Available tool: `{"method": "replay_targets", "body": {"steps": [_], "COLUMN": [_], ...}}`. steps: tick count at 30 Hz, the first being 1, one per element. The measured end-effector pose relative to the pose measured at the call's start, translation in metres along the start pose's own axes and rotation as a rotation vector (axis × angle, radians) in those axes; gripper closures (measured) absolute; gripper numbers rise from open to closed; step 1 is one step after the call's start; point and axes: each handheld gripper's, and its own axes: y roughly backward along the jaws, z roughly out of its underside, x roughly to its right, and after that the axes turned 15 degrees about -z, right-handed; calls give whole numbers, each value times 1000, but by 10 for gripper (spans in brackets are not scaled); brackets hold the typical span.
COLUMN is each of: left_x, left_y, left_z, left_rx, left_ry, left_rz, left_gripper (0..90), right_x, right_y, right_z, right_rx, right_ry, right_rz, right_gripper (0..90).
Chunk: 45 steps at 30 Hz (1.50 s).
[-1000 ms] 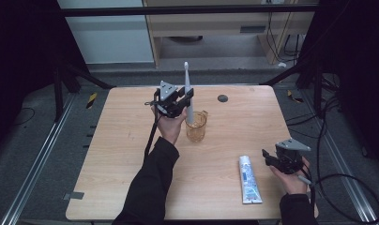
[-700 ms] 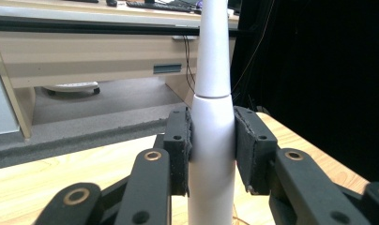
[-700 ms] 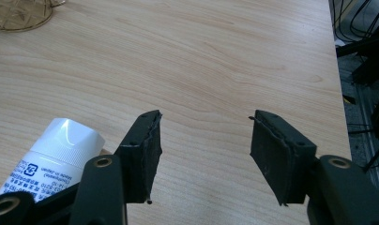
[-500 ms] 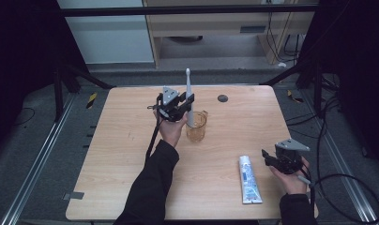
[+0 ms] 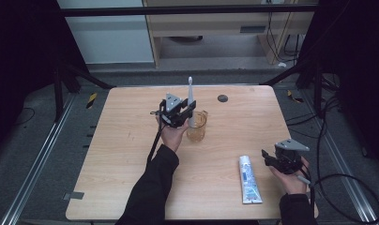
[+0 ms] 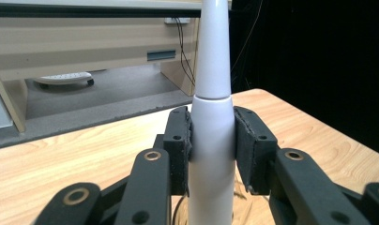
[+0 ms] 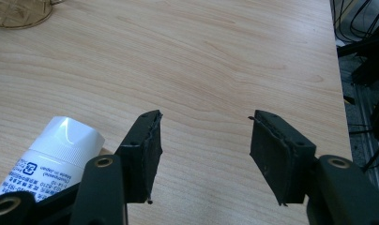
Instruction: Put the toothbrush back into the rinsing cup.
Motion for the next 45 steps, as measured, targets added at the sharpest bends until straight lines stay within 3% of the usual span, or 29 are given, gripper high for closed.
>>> {"method": "replay_targets", "body": {"steps": [13, 23, 45], "left_x": [3, 1, 1], "left_y": [-1, 1, 6], "left_z": [19, 29, 36], "left_rx": [-24, -42, -33], "left_ry": [-33, -35, -64], "left_rz": [11, 18, 39], "left_gripper": [672, 671, 646], "right_x": [0, -1, -2], "right_y": [-1, -2, -2], "right_z": [0, 1, 0], "right_rx": [-7, -12, -12], "right_ry": [2, 2, 0], "right_rz": [2, 1, -1], "right_gripper": [432, 431, 421]}}
